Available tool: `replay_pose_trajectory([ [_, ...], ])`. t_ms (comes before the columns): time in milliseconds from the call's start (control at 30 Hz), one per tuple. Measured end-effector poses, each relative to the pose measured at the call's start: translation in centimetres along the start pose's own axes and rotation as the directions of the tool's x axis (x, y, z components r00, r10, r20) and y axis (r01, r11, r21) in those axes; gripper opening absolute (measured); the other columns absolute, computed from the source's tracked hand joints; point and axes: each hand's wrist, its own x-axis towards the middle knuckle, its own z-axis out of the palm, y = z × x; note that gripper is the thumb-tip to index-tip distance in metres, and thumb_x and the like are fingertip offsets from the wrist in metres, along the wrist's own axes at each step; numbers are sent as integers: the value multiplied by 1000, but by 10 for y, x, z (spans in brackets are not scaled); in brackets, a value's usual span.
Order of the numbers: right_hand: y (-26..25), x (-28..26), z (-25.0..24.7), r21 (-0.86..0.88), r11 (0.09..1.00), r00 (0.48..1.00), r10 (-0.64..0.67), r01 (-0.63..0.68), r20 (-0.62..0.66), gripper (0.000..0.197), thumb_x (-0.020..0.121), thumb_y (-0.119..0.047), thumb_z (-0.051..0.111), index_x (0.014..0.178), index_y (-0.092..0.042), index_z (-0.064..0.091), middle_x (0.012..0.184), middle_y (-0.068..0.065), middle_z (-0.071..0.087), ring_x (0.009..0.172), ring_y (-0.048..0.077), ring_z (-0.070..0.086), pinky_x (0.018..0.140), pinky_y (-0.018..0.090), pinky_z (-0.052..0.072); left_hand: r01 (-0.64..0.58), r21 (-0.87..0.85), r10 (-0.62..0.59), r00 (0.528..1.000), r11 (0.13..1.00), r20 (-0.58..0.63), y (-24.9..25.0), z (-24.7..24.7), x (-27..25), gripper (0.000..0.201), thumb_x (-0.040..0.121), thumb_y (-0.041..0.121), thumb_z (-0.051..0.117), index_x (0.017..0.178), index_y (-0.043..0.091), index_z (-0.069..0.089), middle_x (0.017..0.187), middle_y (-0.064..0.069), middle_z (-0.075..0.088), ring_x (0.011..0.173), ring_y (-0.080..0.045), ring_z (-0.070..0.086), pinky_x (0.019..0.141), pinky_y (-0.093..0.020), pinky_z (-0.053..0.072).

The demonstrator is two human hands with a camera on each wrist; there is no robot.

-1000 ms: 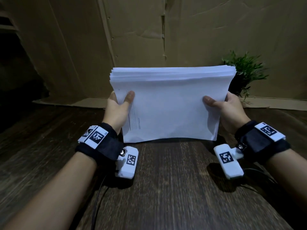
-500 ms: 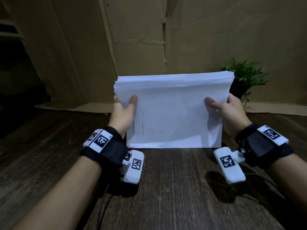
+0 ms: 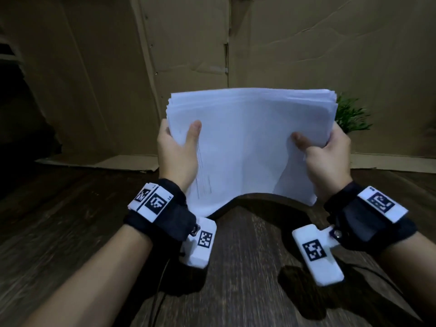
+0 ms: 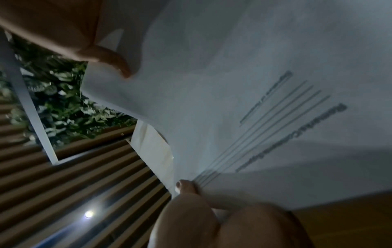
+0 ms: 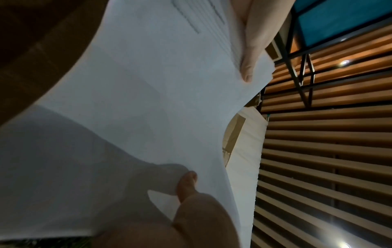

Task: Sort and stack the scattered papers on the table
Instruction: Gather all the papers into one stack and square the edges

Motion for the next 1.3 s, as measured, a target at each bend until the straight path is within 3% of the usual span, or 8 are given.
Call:
replay_pose_trajectory([
  [100,7,3,-4,41,997,998,64,-64,1,28,90,-6,70,114,-17,63,107,-5,70,95,9,68,76,25,55,-49,54,50,998,997,-34,-1,-5,4,21,90,20,70,94,27,51,93,15,63,76,13,62,65,-8,48],
  [300,24,3,-9,22,979,980,200,-201,15,40,87,-14,75,124,-9,61,113,-1,69,94,7,67,66,18,51,109,122,-107,994,987,-25,-20,-15,2,41,82,35,77,106,21,47,100,11,60,87,0,61,69,-18,50],
  [533,24,1,-10,65,963,965,261,-262,28,33,88,-14,75,119,-7,67,111,3,73,98,21,72,79,34,58,300,59,-305,940,952,149,-25,-28,5,66,70,52,72,122,16,57,113,1,70,99,-14,70,88,-37,57],
  [700,22,-4,-7,84,972,974,216,-221,61,32,91,-10,69,123,-8,63,110,1,72,95,14,72,75,26,59,355,22,-354,924,935,143,-31,-25,4,43,80,47,74,109,15,69,107,0,75,100,-19,71,94,-44,54],
  [833,19,-7,-3,40,985,982,165,-169,93,28,92,-10,68,120,-12,63,106,-5,71,85,2,72,70,19,58,453,26,-453,884,891,115,-35,-26,9,47,80,56,71,103,16,73,104,2,76,98,-22,71,95,-45,53],
  [967,20,-5,-5,11,981,979,191,-192,72,32,92,-13,70,124,-11,64,113,2,72,97,14,71,81,31,58,354,138,-374,910,925,177,-34,-31,7,24,83,27,78,103,16,71,103,2,75,95,-15,71,92,-40,56],
  [1200,17,2,-8,-29,968,961,253,-251,113,26,91,-14,71,116,-15,66,110,-1,72,97,16,70,92,45,56,374,-14,-357,894,927,272,-34,-35,1,40,78,1,75,116,6,65,113,-8,72,101,-23,71,89,-40,57],
  [1300,9,6,-11,-143,971,977,203,-193,63,69,77,-29,85,135,-13,50,130,4,61,115,21,63,100,52,51,376,-55,-345,891,925,296,-32,-34,-1,39,79,-3,73,117,4,63,113,-10,71,100,-21,71,87,-37,58],
])
